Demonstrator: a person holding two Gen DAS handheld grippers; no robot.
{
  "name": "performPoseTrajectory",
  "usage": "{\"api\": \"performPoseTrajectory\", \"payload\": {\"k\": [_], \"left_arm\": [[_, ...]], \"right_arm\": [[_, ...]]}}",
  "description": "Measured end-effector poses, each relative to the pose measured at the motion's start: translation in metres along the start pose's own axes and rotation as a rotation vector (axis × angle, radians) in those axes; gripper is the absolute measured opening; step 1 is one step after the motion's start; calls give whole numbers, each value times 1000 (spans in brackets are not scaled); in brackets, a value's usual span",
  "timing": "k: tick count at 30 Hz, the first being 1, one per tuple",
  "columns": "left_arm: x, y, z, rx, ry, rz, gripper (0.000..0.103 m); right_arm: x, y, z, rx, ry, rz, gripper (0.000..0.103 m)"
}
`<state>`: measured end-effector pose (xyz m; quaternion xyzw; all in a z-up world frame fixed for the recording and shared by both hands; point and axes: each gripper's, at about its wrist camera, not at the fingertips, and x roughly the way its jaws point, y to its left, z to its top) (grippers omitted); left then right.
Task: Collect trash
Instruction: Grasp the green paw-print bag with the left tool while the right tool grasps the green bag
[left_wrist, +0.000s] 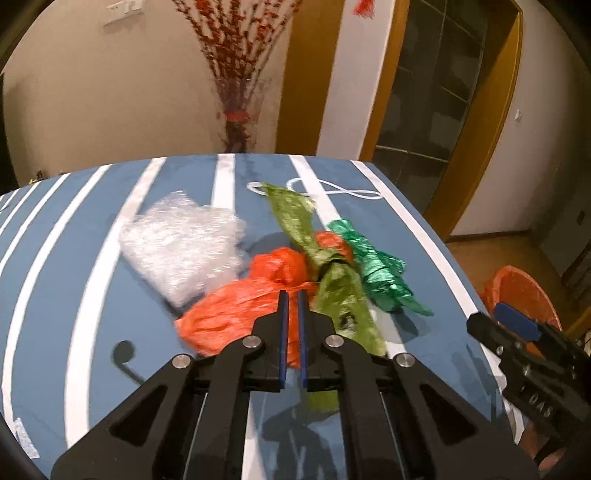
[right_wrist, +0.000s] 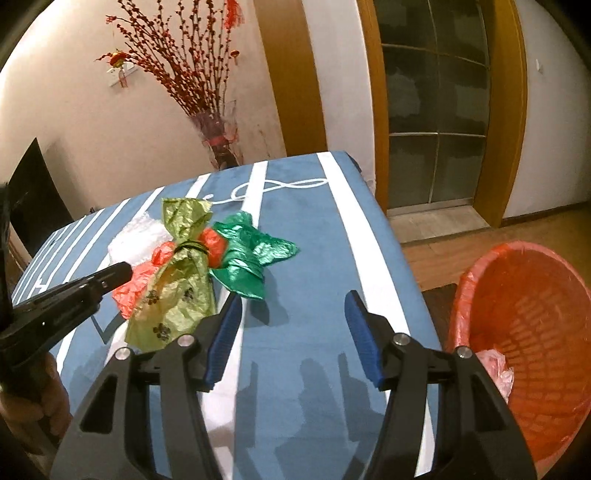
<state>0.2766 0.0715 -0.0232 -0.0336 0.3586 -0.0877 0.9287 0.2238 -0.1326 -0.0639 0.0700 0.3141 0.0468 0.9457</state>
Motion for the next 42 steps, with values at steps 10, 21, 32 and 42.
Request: {"api": "performPoseTrajectory", "payload": {"k": [10,21,32,42], "left_arm": [[42,-43,16,61,30,74,36],[65,-36,6,56,99,124,14],[9,-5,8,-17,-15,3,9],[-28,42,9,-96,-62,67,9]], "right_arm": [[-2,-46,-6,70,15,-56,57],[-2,-58,-10,95,14,-34,56],[3,-34,2,63,0,7,56],[45,27,31,17,39,118,41]]}}
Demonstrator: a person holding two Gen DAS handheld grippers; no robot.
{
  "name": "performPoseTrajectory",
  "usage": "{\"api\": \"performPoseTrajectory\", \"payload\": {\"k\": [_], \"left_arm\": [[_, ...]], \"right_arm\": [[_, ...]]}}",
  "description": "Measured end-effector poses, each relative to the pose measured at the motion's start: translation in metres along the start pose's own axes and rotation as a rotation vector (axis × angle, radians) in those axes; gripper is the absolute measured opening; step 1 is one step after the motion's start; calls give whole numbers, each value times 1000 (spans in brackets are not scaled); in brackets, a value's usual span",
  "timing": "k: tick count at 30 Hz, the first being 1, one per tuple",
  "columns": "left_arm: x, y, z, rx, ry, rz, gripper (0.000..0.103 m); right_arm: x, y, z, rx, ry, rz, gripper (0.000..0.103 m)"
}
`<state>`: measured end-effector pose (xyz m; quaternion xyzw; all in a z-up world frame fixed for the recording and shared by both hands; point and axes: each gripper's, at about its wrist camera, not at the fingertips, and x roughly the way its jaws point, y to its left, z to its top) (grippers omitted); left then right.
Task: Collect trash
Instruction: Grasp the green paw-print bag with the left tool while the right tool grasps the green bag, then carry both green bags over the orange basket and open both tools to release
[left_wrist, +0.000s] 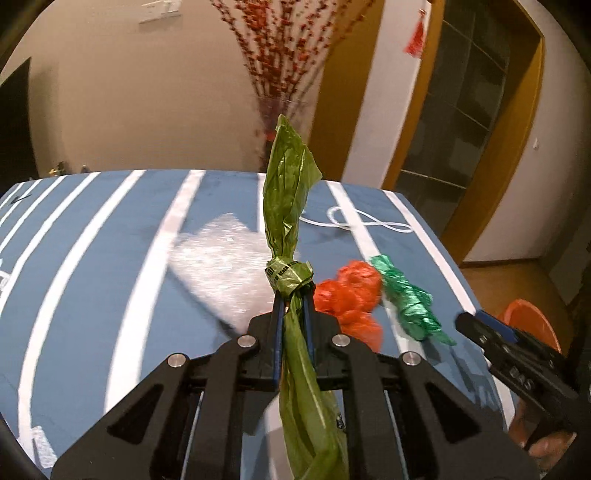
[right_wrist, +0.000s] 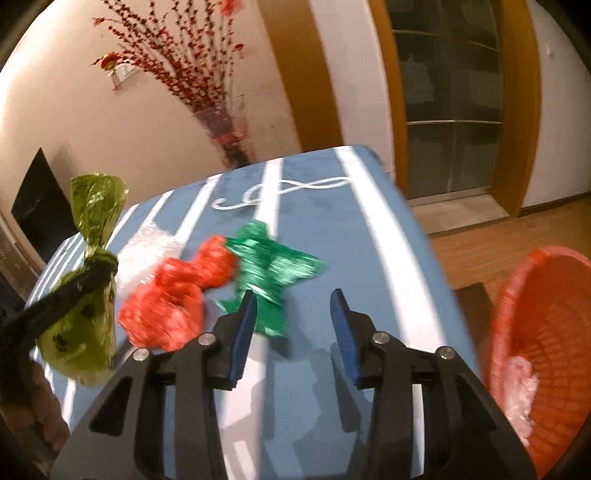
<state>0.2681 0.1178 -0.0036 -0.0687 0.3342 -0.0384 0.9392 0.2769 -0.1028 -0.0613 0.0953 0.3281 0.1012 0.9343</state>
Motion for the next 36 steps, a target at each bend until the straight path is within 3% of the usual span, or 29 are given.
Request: {"api": "performPoseTrajectory", "payload": {"k": [5,6,7,10,20,28,36], "left_arm": [[-5,8,-2,-14,2,14,9],[-5,9,-2,-13,4,14,9],[-5,10,-2,-11,6,12,9],[-7,7,-4,-1,6,4,9],[-15,-29,-16,38,25,-96,9],[-29,-87,-24,106,27,-201,9],[-42,-150,-32,170,36,-312,9]], "right_arm": [[35,23,7,-47,65,-20,41],[40,24,6,-56,79,-32,39],[45,24,3,-72,93,-58,30],[36,14,-4,-63,85,-75,22],[-67,-39,-21,27,-62,-118,20],[-145,-71,-39,49,-188,-211,20],[-195,-103,-53,96,-261,-291,20]]}}
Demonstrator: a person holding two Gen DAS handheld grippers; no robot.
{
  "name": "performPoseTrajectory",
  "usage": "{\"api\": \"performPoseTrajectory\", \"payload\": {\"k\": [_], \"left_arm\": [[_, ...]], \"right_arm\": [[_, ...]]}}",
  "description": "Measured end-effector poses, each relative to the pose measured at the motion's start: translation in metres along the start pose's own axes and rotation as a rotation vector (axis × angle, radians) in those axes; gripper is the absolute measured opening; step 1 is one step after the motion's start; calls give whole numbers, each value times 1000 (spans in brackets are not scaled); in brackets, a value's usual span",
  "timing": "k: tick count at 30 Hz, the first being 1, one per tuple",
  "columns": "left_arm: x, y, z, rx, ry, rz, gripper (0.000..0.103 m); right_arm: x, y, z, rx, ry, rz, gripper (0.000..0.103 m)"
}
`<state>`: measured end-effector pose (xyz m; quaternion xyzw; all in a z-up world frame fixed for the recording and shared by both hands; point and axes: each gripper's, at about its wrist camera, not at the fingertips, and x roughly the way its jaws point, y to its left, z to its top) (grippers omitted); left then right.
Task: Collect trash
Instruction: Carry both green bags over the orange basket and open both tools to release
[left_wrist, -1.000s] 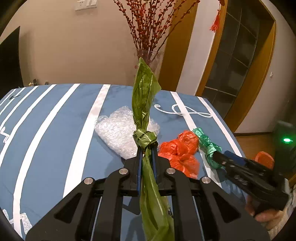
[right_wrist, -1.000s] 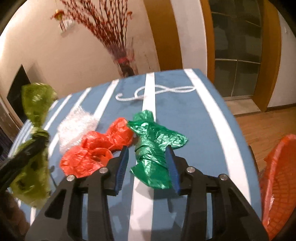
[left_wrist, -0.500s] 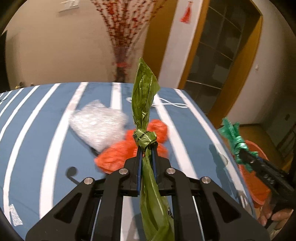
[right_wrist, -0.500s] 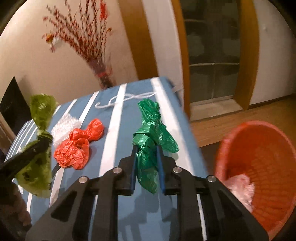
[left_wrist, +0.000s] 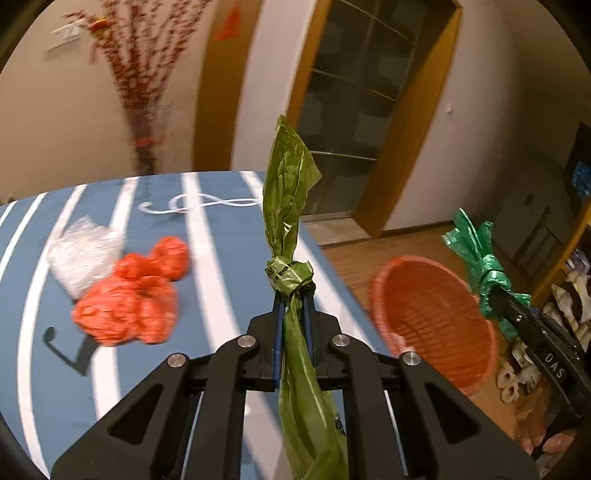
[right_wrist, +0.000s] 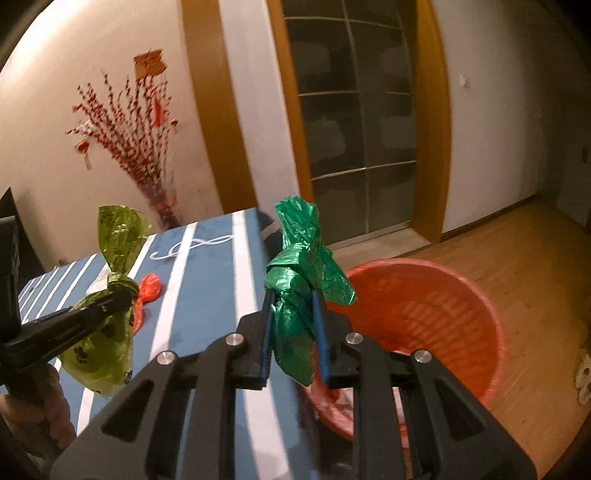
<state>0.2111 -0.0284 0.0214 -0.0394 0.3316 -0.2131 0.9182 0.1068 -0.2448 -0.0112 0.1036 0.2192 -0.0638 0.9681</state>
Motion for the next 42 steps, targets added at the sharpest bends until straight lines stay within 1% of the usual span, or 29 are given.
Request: {"api": "performPoseTrajectory", "payload": {"k": [5,15,21,32,42], "left_arm": [[4,-35,0,36,4,-59,9],[23,-87,1,86,32,-136,9],[39,-107,1,115,53,-159,9],[65,-144,-6,166,91,-205,9],[82,-158,-6,184,111,-226,9]], "right_arm": [[-13,-23,-3,37,-16,-30,20],[-26,-63,-10,88,-29,-76,20],[-24,-85,-12,115,-26,-91,20],[-8,-115,-15,172,-13,-98,20],[8,-129,-11,202,-6,-88,21]]}}
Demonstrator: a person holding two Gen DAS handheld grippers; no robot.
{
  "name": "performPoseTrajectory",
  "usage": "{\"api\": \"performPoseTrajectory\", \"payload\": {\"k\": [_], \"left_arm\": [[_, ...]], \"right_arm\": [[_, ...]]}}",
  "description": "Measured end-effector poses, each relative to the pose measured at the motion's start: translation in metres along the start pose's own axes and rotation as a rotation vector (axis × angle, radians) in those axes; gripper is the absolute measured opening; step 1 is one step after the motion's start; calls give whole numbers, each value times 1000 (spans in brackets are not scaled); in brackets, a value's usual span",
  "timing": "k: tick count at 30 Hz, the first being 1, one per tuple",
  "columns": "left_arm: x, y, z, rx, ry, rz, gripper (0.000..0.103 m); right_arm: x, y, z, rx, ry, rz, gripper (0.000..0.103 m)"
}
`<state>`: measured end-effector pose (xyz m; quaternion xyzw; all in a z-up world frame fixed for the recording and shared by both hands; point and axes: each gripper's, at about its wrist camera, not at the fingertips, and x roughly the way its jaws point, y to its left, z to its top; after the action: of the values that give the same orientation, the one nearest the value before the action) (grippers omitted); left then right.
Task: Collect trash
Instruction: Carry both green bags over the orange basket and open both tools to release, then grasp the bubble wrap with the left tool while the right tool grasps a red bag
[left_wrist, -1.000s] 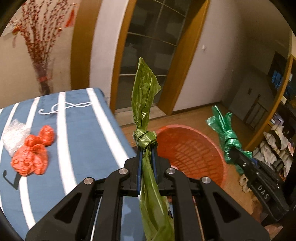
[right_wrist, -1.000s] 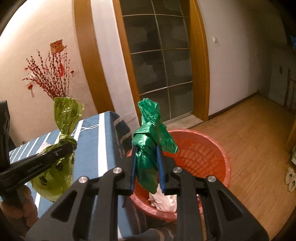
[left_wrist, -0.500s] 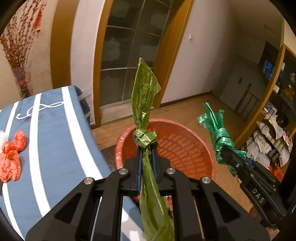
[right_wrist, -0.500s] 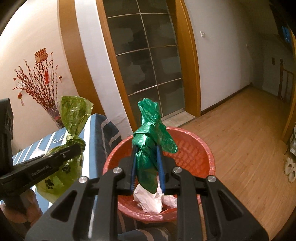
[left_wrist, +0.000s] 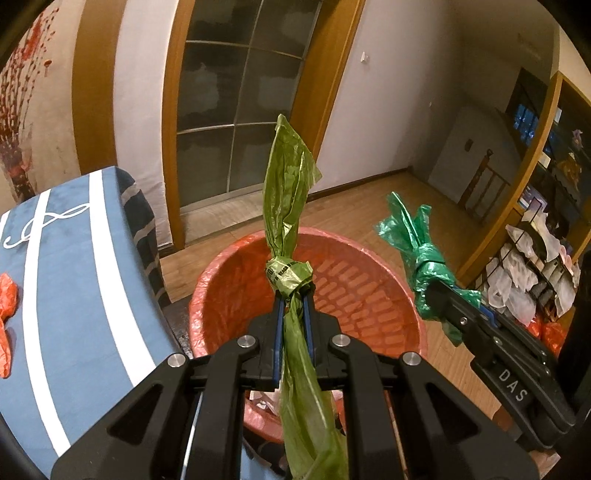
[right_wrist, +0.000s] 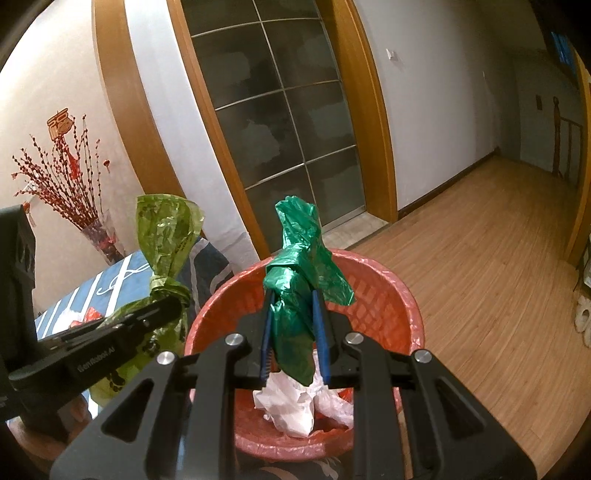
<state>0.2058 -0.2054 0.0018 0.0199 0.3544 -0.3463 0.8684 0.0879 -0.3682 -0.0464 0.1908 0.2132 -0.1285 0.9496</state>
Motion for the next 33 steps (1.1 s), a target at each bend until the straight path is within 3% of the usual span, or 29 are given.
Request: {"api": "performPoseTrajectory", "payload": {"k": [2,6,12,19,22,28,33], "left_arm": [[3,1,0,-1,3,1,10],[9,5,-2,-8,13,19,34],[16,17,-9,-35,47,54,39],[-1,35,-14,-49,26,134,74],[-13,52,-16,-64,12,180,82],[-41,96,-27,-129,-12,282,93],[-66,140,-37,-225,-22,353,93]], "right_arm": [[5,-2,2,10,0,5,25],[13,-9,4,31,6,3,32],[17,-13,-1,40,18,-23,44],[11,-7,-6,17,9,-53,66],[6,-3,-8,8,2,-61,76],[-2,13,-12,-31,-12,-90,88],[-4,33,-17,-67,-6,-90,89]]}}
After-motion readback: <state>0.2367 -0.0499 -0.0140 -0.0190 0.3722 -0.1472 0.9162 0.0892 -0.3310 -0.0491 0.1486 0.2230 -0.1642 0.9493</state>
